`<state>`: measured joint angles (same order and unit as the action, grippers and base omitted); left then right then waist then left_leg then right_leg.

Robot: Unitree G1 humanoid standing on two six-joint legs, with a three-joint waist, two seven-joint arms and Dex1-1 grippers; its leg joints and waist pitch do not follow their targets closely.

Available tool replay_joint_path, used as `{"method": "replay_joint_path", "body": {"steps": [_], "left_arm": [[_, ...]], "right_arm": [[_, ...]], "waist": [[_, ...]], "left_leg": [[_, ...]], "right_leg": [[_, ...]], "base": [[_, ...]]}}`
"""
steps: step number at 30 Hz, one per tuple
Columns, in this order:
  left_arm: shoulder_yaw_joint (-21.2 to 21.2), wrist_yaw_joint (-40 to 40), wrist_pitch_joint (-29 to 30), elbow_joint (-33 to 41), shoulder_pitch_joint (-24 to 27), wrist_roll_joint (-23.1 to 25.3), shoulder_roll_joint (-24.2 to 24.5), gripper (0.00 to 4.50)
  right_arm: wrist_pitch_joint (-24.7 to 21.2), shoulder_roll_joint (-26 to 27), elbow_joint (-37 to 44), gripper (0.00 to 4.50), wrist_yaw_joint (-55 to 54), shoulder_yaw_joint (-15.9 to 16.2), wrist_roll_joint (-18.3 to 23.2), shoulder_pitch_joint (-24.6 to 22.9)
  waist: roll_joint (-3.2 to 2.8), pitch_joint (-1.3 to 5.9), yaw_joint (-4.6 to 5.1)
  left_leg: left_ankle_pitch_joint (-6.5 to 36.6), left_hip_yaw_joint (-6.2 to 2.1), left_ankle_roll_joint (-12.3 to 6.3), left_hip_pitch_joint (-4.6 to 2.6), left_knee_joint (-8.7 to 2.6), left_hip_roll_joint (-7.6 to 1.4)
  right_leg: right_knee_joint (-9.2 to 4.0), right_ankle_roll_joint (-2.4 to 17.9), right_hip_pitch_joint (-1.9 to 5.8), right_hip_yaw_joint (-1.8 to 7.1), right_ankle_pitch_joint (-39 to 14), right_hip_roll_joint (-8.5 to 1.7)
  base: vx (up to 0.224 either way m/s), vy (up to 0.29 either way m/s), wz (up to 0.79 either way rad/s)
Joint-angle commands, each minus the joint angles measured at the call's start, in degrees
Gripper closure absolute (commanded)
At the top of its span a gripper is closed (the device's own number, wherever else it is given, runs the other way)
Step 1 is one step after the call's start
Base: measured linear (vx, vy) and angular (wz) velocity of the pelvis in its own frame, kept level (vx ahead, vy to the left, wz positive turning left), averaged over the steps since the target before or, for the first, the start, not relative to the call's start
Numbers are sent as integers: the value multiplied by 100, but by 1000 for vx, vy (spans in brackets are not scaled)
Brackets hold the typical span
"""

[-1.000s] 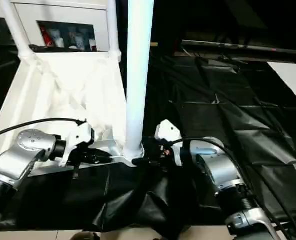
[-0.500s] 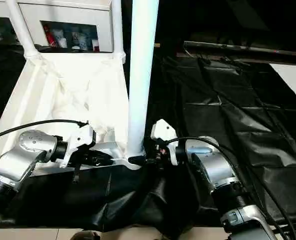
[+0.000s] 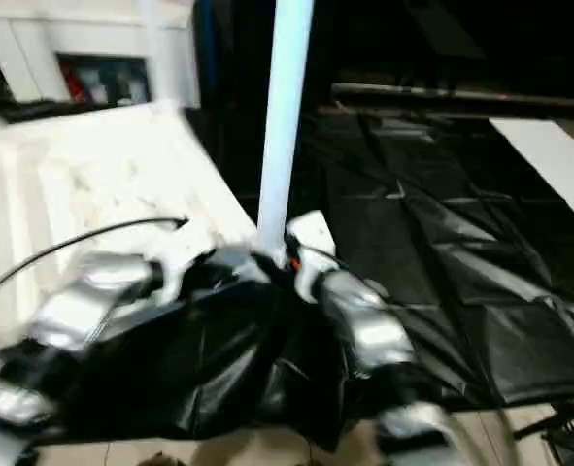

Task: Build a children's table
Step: Rotate leg to tighten

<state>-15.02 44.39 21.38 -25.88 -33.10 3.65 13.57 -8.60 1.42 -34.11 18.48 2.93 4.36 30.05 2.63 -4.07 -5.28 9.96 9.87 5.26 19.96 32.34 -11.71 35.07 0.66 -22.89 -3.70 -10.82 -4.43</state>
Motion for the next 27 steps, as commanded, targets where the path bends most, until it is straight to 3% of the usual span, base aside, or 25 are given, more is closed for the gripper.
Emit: {"method": "replay_joint_path", "body": {"steps": [1, 2, 5, 14, 17, 18, 20, 21, 23, 27], "left_arm": [[-397, 50, -28, -82, 74, -140, -413, 450], [-433, 11, -60, -128, 29, -71, -485, 450], [-428, 14, -81, -98, 18, -65, -490, 450], [-338, 852, -342, 81, 208, -150, 127, 450], [-410, 1533, -469, 319, 358, -342, 464, 450], [-419, 2079, -619, 541, 482, -551, 718, 450], [-418, 2382, -637, 674, 553, -644, 921, 450], [-440, 2651, -656, 753, 596, -678, 1108, 450], [-453, 2806, -658, 801, 614, -704, 1210, 450], [-444, 3133, -652, 881, 621, -812, 1389, 450]], "right_arm": [[-132, 220, -255, 150, 11, 225, -3, 32], [-80, 292, -267, 129, 74, 290, -62, 57], [-41, 270, -169, 96, 170, 409, -150, 56], [169, -775, 455, 96, 1920, 612, 18, -51], [106, -1188, 748, 96, 2645, 584, 238, -127], [59, -1514, 977, 96, 3289, 603, 407, -197], [-34, -1769, 1177, 96, 3841, 702, 525, -279], [-172, -2052, 1453, 96, 4463, 890, 677, -398], [-238, -2210, 1610, 96, 4761, 995, 740, -465], [-259, -2493, 1760, 96, 5215, 1177, 740, -556]], "waist": [[-14, 284, -29], [-16, 285, -34], [-1, 295, -43], [9, 305, -114], [15, 311, -137], [-10, 310, -154], [-27, 301, -168], [-55, 294, -204], [-72, 305, -261], [-62, 317, -281]], "left_leg": [[1756, -76, 149, -28, -429, -121], [1642, -57, 80, -17, -426, -125], [1529, -47, 5, 3, -424, -121], [1297, -30, -167, 32, -412, -130], [1228, -23, -223, 20, -407, -142], [1282, -29, -262, 8, -410, -160], [1288, -16, -282, -7, -409, -168], [1303, -7, -280, -24, -407, -173], [1259, -13, -286, -17, -404, -191], [1165, -8, -255, 13, -386, -171]], "right_leg": [[-578, 553, 173, 261, -2659, -406], [-549, 622, 164, 280, -2201, -380], [-510, 717, 189, 279, -1891, -372], [-507, 707, 232, 277, -1750, -382], [-486, 815, 229, 278, -1605, -379], [-470, 883, 224, 273, -1508, -381], [-465, 935, 201, 281, -1419, -363], [-458, 995, 188, 287, -1353, -360], [-421, 1062, 202, 281, -1121, -352], [-366, 1235, 233, 261, -702, -347]], "base": [[0, 0, 0], [0, 0, 0], [0, 0, 0], [0, 0, 0], [0, 0, 0], [0, 0, 0], [0, 0, 0], [0, 0, 0], [0, 0, 0], [0, 0, 0]]}}
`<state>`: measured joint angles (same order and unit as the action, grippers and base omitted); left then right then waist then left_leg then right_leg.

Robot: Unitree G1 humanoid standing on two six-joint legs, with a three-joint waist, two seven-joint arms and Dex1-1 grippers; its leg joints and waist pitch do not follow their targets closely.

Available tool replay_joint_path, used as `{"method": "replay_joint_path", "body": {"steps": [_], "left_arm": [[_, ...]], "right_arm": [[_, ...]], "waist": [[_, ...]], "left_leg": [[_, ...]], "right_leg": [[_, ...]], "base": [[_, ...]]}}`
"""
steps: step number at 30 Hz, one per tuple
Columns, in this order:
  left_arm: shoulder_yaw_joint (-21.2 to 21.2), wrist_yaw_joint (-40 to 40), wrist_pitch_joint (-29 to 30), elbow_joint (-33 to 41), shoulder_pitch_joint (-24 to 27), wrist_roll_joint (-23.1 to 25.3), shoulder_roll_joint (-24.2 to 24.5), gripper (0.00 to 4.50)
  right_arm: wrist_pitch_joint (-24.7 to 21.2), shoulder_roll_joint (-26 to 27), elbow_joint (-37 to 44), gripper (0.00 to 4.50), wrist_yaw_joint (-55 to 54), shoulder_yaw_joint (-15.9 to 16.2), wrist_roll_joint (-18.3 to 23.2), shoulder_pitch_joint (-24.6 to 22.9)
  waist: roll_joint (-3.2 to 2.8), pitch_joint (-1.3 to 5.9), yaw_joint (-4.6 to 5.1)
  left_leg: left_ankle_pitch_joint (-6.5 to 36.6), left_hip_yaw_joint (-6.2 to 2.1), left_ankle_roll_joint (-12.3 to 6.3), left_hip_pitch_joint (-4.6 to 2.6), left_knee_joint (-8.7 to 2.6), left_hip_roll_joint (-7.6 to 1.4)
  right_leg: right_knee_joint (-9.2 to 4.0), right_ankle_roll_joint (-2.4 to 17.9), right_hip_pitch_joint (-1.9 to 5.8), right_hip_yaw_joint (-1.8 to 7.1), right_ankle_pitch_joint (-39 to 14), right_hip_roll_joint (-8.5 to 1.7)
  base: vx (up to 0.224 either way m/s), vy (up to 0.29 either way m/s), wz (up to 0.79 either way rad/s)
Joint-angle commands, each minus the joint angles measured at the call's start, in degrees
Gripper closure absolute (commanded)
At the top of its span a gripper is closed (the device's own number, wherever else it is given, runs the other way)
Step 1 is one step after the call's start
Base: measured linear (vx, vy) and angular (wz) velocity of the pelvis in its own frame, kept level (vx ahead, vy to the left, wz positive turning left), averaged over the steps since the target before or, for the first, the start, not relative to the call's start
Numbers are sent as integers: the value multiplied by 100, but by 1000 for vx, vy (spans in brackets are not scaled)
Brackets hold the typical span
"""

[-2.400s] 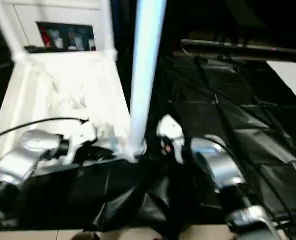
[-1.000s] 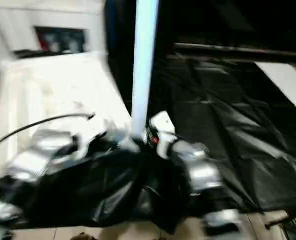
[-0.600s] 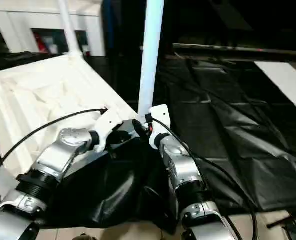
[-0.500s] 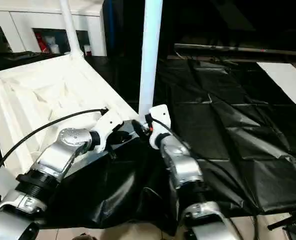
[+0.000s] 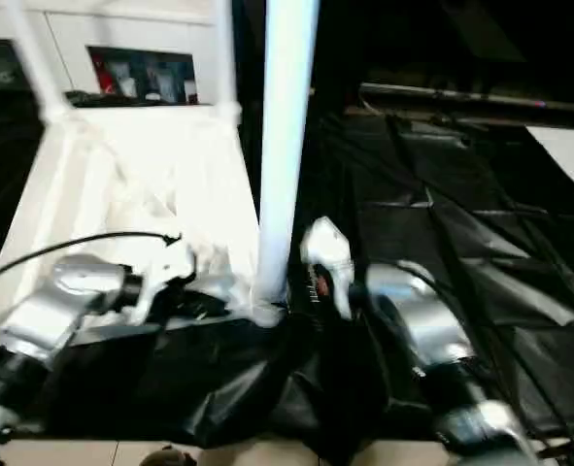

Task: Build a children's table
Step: Rotate leg to tighten

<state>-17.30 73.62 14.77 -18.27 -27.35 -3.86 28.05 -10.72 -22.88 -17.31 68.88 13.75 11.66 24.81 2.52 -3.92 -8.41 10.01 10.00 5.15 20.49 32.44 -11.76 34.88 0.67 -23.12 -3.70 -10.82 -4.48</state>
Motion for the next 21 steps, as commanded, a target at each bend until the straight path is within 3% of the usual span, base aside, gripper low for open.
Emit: {"method": "replay_joint_path", "body": {"steps": [1, 6, 12, 15, 21], "left_arm": [[-225, 265, 21, 128, 32, -75, -34, 450], [-257, 377, -41, 99, -43, -114, -59, 450], [-298, 354, -61, 70, -51, -100, -137, 450], [-282, 276, -142, -15, -59, -62, -150, 450], [-258, 251, -160, -35, -39, -68, -151, 450]], "right_arm": [[-13, -72, 46, 96, 195, 109, -20, -22], [58, 13, -64, 96, 66, 149, -106, 81], [185, 8, -125, 96, -3, 274, -289, 79], [319, 74, -285, 130, -159, 293, -453, 159], [256, 189, -274, 165, -222, 227, -330, 254]], "waist": [[-67, 289, 23], [-75, 272, 24], [-74, 263, 25], [-69, 248, 38], [-58, 227, 62]], "left_leg": [[1191, -14, -240, -51, -391, -165], [1355, -25, -145, -51, -412, -166], [1305, -26, -136, -51, -414, -166], [1337, -24, -131, -51, -418, -164], [1478, -27, -116, -55, -437, -171]], "right_leg": [[-357, 1266, 245, 269, -726, -354], [-398, 1206, 250, 275, -1140, -373], [-396, 1178, 251, 275, -1094, -368], [-404, 1156, 239, 276, -1167, -361], [-437, 1069, 232, 284, -1464, -370]], "base": [[0, 0, 0], [0, 0, 0], [0, 0, 0], [0, 0, 0], [0, 0, 0]]}}
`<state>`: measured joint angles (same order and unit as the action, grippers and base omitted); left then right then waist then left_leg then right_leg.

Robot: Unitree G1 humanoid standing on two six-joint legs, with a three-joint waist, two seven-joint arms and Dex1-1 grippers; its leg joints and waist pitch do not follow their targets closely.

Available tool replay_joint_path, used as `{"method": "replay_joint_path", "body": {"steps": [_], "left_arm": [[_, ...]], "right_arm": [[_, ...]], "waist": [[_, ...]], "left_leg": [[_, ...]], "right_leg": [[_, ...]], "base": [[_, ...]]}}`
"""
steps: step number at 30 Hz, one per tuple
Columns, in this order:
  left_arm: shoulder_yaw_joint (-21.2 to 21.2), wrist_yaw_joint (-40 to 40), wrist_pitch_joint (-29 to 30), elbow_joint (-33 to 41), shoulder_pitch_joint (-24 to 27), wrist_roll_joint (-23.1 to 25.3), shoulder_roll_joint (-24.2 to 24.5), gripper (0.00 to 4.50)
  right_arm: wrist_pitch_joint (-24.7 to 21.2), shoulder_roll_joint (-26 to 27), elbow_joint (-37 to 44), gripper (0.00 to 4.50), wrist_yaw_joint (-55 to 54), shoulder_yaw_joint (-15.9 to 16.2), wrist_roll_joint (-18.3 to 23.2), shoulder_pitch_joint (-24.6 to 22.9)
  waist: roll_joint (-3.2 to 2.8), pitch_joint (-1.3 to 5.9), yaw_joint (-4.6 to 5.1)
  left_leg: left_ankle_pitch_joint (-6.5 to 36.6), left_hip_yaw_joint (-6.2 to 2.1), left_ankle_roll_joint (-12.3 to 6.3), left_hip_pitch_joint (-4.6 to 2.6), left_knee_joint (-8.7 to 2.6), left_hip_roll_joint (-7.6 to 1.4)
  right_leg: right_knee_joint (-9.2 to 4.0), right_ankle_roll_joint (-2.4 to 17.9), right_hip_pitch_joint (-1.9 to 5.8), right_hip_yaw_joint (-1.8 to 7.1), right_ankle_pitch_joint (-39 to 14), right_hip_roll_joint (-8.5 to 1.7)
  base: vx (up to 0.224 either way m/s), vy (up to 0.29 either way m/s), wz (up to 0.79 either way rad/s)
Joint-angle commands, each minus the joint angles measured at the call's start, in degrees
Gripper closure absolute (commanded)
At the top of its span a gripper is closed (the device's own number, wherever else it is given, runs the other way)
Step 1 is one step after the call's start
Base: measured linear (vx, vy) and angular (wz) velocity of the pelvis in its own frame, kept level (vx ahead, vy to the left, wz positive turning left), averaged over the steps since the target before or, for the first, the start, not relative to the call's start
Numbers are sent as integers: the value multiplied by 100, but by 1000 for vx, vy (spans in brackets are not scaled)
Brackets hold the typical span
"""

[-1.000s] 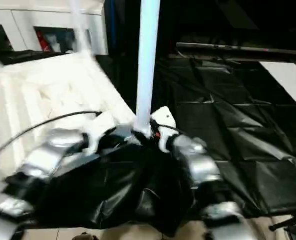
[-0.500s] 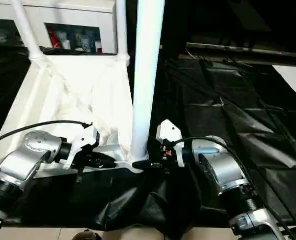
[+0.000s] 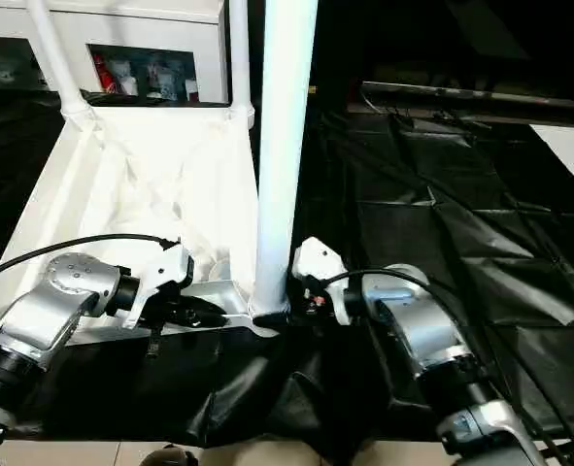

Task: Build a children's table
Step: Rotate leg to tighten

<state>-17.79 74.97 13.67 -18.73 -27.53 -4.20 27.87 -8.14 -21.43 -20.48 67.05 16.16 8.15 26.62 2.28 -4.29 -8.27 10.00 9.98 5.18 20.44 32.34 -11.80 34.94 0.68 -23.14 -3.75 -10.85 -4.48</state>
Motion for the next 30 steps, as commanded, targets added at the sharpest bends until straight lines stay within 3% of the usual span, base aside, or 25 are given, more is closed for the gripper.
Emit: {"method": "replay_joint_path", "body": {"steps": [1, 7, 10, 13, 16, 18, 19, 20, 21, 22, 24, 25, 26, 30], "left_arm": [[-200, 97, -60, -4, -10, -28, -135, 450], [-183, 72, -52, 19, 26, -30, -125, 450], [-95, -589, -27, -171, -37, 195, -323, 450], [4, -1071, 11, -303, -94, 299, -505, 450], [0, -1765, 197, -466, -161, 481, -900, 450], [-2, -2099, 277, -563, -195, 532, -1151, 450], [-13, -2281, 332, -616, -215, 571, -1313, 450], [-30, -2501, 395, -685, -250, 608, -1528, 450], [-39, -2638, 431, -726, -268, 638, -1666, 450], [-79, -2737, 485, -744, -288, 662, -1816, 450], [-154, -2827, 512, -776, -326, 694, -1996, 450], [-185, -2815, 498, -784, -342, 698, -2034, 450], [-207, -2808, 476, -787, -360, 710, -2049, 450], [-171, -2714, 428, -771, -395, 748, -1956, 450]], "right_arm": [[-36, 55, 71, 174, 1, -13, 66, 80], [-20, 73, 71, 179, 92, 48, 68, 38], [50, 273, -138, 179, -418, -62, -32, -65], [140, 517, -472, 179, -1228, -176, -280, -67], [-103, 1152, -891, 180, -2731, -598, -329, -49], [-220, 1438, -1009, 180, -3402, -786, -337, -12], [-276, 1618, -1117, 180, -3871, -906, -361, 33], [-340, 1832, -1248, 180, -4383, -1024, -383, 99], [-368, 1975, -1342, 180, -4702, -1101, -405, 144], [-328, 2125, -1386, 180, -4862, -1092, -436, 175], [-188, 2349, -1404, 180, -4871, -999, -490, 200], [-145, 2410, -1389, 180, -4813, -951, -496, 200], [-92, 2445, -1352, 145, -4672, -875, -497, 189], [-64, 2480, -1275, 108, -4492, -834, -441, 218]], "waist": [[-19, 260, 52], [-24, 267, 45], [28, 242, 46], [7, 215, 64], [6, 193, 147], [5, 222, 204], [-36, 223, 223], [-25, 217, 237], [-51, 228, 265], [-55, 234, 291], [-71, 249, 311], [-72, 251, 318], [-80, 264, 311], [-110, 256, 306]], "left_leg": [[1487, -26, -119, -47, -430, -168], [1429, -28, -125, -44, -430, -170], [1438, -23, -128, -44, -439, -176], [1673, -47, -9, -47, -469, -158], [1884, -74, 115, -62, -494, -133], [1839, -94, 133, -56, -492, -131], [1828, -93, 118, -63, -489, -132], [1839, -81, 109, -71, -485, -129], [1854, -83, 135, -80, -481, -128], [1813, -86, 142, -43, -489, -113], [1796, -77, 102, -51, -477, -117], [1759, -75, 55, -20, -482, -112], [1705, -73, 20, -7, -477, -108], [1697, -58, -23, -9, -487, -109]], "right_leg": [[-451, 1053, 234, 291, -1509, -373], [-444, 1054, 231, 291, -1486, -375], [-461, 1040, 211, 295, -1569, -380], [-527, 868, 203, 292, -2217, -412], [-607, 614, 179, 285, -2920, -426], [-636, 507, 191, 284, -3090, -441], [-638, 486, 177, 286, -3058, -424], [-653, 480, 155, 288, -3058, -415], [-641, 521, 141, 293, -2987, -411], [-627, 504, 166, 284, -2914, -389], [-620, 521, 154, 295, -2722, -388], [-612, 516, 173, 294, -2598, -376], [-600, 513, 188, 290, -2491, -375], [-591, 599, 188, 293, -2244, -359]], "base": [[0, 0, 0], [0, 0, 0], [0, 0, 0], [0, 0, 0], [0, 0, 0], [0, 0, 0], [0, 0, 0], [0, 0, 0], [0, 0, 0], [0, 0, 0], [0, 0, 0], [0, 0, 0], [0, 0, 0], [0, 0, 0]]}}
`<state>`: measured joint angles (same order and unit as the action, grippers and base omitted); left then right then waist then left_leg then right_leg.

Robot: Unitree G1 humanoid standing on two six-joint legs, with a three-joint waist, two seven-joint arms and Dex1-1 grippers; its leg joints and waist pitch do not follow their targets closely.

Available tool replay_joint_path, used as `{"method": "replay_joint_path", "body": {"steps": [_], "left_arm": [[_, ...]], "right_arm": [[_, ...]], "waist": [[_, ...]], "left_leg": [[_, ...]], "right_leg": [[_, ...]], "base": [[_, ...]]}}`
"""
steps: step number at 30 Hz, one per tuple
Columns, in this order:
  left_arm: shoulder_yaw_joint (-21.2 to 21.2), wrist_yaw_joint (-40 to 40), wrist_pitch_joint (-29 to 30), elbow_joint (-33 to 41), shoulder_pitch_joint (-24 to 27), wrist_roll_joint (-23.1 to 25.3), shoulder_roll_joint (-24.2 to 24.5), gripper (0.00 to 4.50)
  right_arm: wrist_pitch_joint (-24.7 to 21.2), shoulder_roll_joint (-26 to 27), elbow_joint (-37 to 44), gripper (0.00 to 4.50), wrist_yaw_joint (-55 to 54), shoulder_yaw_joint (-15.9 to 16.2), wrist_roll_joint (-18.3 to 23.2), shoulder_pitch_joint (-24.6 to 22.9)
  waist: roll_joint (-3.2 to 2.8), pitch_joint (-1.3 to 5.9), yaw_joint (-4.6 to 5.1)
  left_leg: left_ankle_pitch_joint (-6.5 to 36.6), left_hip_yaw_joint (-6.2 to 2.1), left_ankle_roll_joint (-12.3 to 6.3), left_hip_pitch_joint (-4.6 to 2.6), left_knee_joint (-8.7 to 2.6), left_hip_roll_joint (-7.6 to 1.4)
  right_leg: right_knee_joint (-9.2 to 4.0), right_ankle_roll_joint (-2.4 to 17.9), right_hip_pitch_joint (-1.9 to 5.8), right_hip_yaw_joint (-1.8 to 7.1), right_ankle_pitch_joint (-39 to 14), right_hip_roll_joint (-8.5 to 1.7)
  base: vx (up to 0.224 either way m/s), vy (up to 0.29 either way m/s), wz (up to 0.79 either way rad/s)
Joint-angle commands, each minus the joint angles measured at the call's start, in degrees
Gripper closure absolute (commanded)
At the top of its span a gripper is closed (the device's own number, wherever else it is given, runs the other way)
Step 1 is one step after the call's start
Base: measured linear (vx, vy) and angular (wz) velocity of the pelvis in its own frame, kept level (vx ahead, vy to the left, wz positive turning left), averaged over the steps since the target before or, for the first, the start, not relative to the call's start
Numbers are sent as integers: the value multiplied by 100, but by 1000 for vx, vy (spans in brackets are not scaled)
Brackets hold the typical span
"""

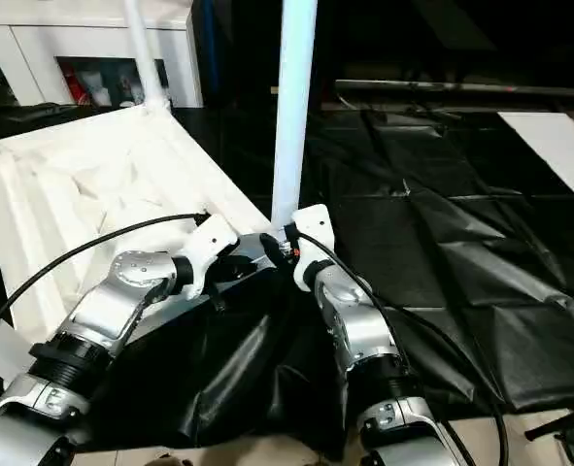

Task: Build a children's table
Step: Rotate leg to tighten

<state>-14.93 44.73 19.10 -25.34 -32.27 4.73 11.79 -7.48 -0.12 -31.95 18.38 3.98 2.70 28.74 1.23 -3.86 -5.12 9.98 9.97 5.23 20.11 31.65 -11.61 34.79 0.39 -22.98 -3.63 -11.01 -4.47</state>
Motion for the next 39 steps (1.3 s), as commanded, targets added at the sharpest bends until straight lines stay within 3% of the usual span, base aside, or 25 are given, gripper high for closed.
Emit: {"method": "replay_joint_path", "body": {"steps": [1, 5, 8, 10, 13, 15, 18, 20, 22, 29, 33, 39], "left_arm": [[-439, 329, -138, -108, 81, -141, -321, 450], [-402, 553, -136, 21, 155, -149, -115, 450], [-381, 1084, -278, 197, 274, -307, 231, 450], [-410, 1383, -303, 290, 334, -391, 383, 450], [-468, 1883, -472, 431, 442, -529, 617, 450], [-485, 2510, -498, 636, 555, -719, 991, 450], [-492, 2765, -581, 658, 581, -734, 1203, 450], [-474, 3052, -650, 661, 584, -789, 1433, 450], [-465, 3106, -652, 662, 581, -793, 1483, 450], [-381, 3280, -626, 728, 598, -872, 1675, 450], [-365, 3267, -643, 724, 608, -902, 1679, 450], [-369, 3232, -600, 774, 642, -925, 1658, 450]], "right_arm": [[-120, 327, -121, 104, 394, 399, 91, 16], [-52, 37, 98, 90, 982, 518, 137, -20], [19, -623, 564, 90, 2315, 767, 317, -161], [63, -892, 755, 90, 2781, 861, 368, -228], [-33, -1212, 1007, 90, 3313, 901, 509, -303], [-103, -1605, 1183, 90, 3893, 933, 549, -303], [-231, -1812, 1303, 90, 4256, 974, 659, -302], [-290, -1978, 1357, 90, 4613, 1043, 684, -293], [-286, -2000, 1341, 90, 4671, 1075, 665, -282], [-206, -1998, 1159, 90, 4870, 1197, 620, -178], [-251, -1918, 1128, 127, 4894, 1217, 665, -146], [-247, -1904, 1144, 171, 4927, 1239, 689, -177]], "waist": [[-24, 209, -15], [-3, 187, -17], [-43, 198, -38], [-30, 200, -37], [-46, 207, -54], [-58, 234, -69], [-82, 250, -113], [-49, 251, -150], [-60, 255, -141], [-13, 229, -151], [-9, 235, -154], [14, 218, -156]], "left_leg": [[1743, -62, -25, 19, -422, -129], [1850, -74, -50, 29, -439, -138], [1679, -60, -152, 31, -418, -154], [1435, -41, -258, 64, -404, -145], [1291, -31, -328, 45, -385, -159], [1078, -21, -375, 19, -365, -180], [900, 1, -466, -2, -337, -190], [720, -1, -511, 18, -319, -189], [685, 7, -500, 26, -308, -189], [898, 3, -375, 27, -327, -187], [681, 5, -428, 29, -305, -181], [677, 7, -454, 28, -306, -181]], "right_leg": [[-581, 629, 169, 279, -2279, -366], [-599, 591, 169, 278, -2436, -374], [-562, 691, 193, 288, -1958, -362], [-519, 837, 218, 275, -1567, -345], [-514, 962, 226, 273, -1451, -360], [-440, 1168, 232, 265, -921, -335], [-388, 1306, 228, 255, -479, -311], [-337, 1432, 245, 234, -177, -310], [-327, 1470, 249, 238, -127, -330], [-355, 1442, 256, 250, -539, -373], [-317, 1475, 258, 246, -226, -357], [-324, 1450, 260, 248, -342, -367]], "base": [[0, 0, 0], [0, 0, 0], [0, 0, 0], [0, 0, 0], [0, 0, 0], [0, 0, 0], [0, 0, 0], [0, 0, 0], [0, 0, 0], [0, 0, 0], [0, 0, 0], [0, 0, 0]]}}
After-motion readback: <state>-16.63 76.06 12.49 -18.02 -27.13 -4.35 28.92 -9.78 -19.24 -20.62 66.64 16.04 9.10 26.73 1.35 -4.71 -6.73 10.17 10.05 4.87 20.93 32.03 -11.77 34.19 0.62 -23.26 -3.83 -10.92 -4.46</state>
